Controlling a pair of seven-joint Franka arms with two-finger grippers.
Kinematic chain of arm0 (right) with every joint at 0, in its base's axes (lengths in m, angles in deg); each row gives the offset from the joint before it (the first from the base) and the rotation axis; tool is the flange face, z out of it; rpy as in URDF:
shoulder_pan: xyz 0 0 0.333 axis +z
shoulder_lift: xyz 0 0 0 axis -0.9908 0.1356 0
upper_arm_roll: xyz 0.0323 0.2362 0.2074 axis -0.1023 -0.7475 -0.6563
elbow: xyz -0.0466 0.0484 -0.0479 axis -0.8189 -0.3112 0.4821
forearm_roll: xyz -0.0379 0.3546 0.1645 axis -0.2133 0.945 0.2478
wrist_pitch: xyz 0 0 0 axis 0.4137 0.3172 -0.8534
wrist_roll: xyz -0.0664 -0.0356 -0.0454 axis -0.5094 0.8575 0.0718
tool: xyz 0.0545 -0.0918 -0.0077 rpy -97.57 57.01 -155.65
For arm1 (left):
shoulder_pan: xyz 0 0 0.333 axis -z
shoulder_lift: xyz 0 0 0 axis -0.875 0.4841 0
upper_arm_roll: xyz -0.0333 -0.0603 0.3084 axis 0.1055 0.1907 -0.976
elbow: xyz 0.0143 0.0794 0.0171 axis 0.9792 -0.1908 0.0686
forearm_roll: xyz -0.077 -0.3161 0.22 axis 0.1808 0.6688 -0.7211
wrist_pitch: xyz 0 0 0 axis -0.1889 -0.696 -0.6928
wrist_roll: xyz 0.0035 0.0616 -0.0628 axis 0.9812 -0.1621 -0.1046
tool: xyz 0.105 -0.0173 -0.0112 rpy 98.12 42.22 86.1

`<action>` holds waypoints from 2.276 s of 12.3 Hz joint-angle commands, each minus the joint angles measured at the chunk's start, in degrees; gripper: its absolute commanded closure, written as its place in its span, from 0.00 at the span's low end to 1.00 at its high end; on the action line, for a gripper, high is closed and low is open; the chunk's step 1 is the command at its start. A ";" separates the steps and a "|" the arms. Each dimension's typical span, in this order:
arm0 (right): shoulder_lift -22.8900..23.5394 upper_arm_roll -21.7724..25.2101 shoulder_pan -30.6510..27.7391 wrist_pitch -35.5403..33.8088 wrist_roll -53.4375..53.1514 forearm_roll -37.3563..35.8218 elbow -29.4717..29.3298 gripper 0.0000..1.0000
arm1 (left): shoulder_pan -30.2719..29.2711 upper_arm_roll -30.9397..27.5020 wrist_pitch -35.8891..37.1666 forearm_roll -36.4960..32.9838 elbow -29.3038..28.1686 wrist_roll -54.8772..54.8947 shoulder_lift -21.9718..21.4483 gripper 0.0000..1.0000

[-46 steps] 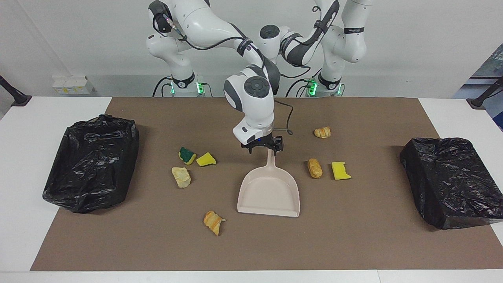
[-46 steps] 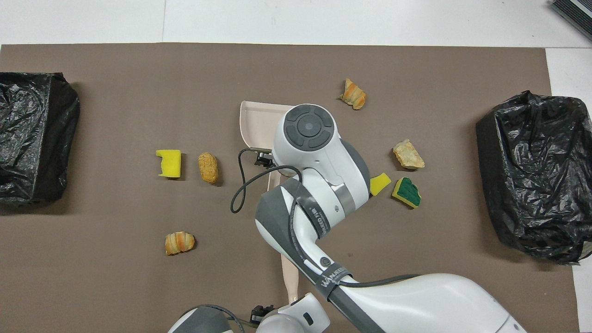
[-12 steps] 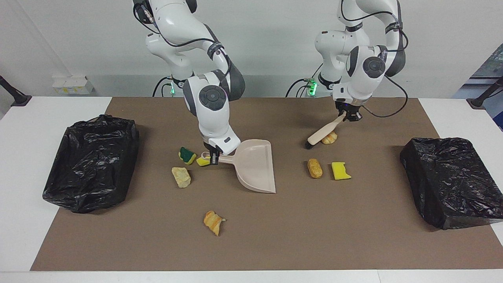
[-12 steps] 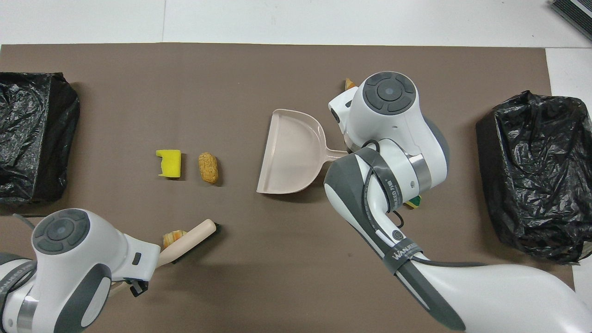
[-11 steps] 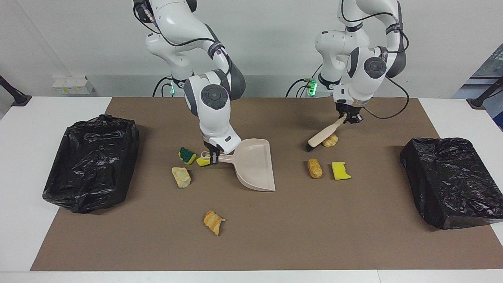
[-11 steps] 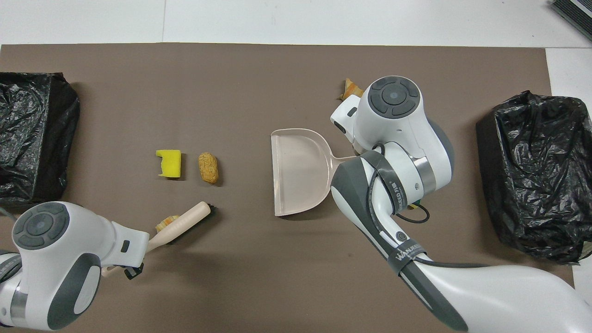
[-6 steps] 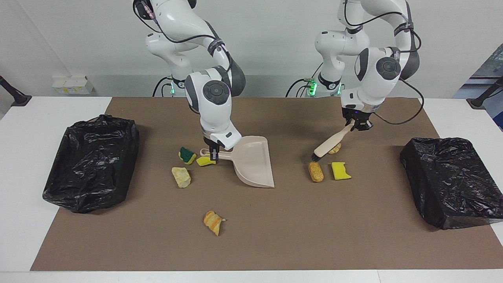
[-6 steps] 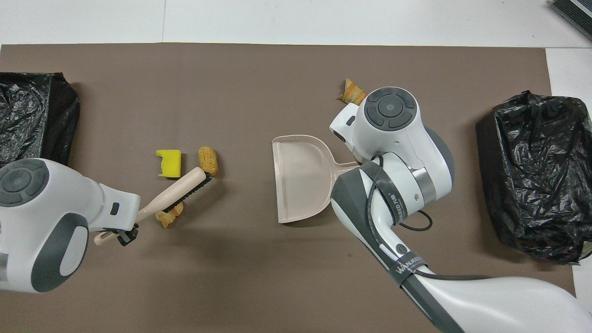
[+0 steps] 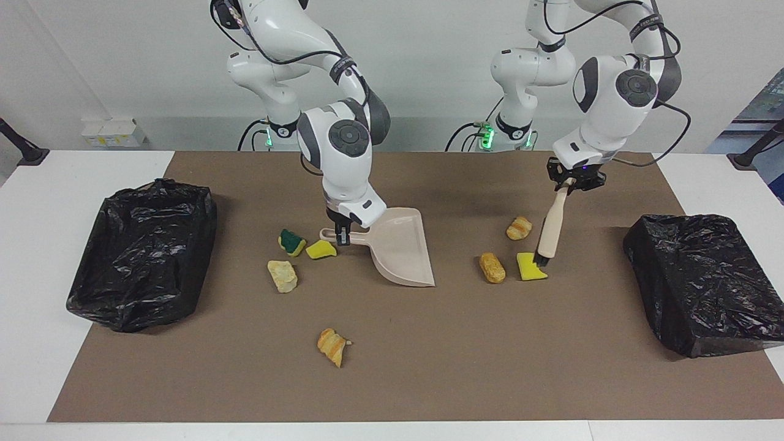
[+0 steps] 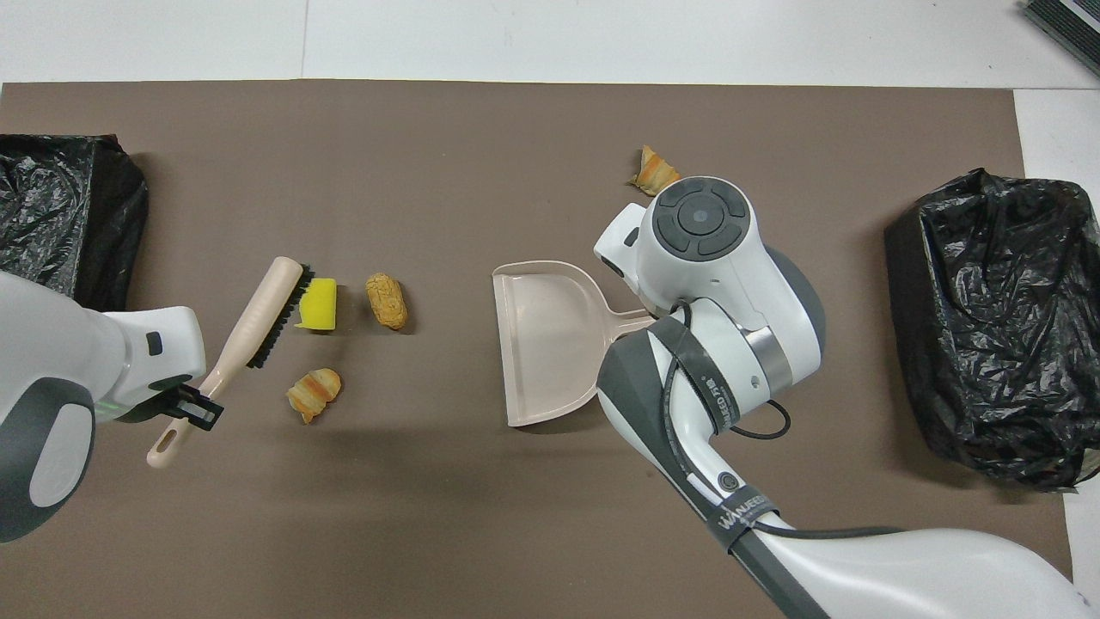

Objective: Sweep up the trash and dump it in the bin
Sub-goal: 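Sweep bread and sponge toward the dustpan with the left gripper's brush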

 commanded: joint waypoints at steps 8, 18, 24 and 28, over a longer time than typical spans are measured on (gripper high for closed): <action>-1.84 -0.06 1.11 -2.19 -9.78 -2.90 3.45 1.00 | 4.37 1.03 -7.07 -4.40 -5.72 -34.49 6.23 1.00; -3.34 -0.24 0.14 -1.76 -11.46 -2.02 7.22 1.00 | 22.92 1.12 -9.98 4.55 -5.11 -34.57 6.05 1.00; -3.69 -0.68 0.50 -1.93 -11.37 -1.58 7.31 1.00 | 22.95 0.59 7.57 4.75 -2.20 -48.56 0.53 1.00; -3.60 -0.68 0.76 -0.79 -10.32 -1.58 7.40 1.00 | 18.29 0.59 7.95 4.05 -9.40 -58.21 -4.22 1.00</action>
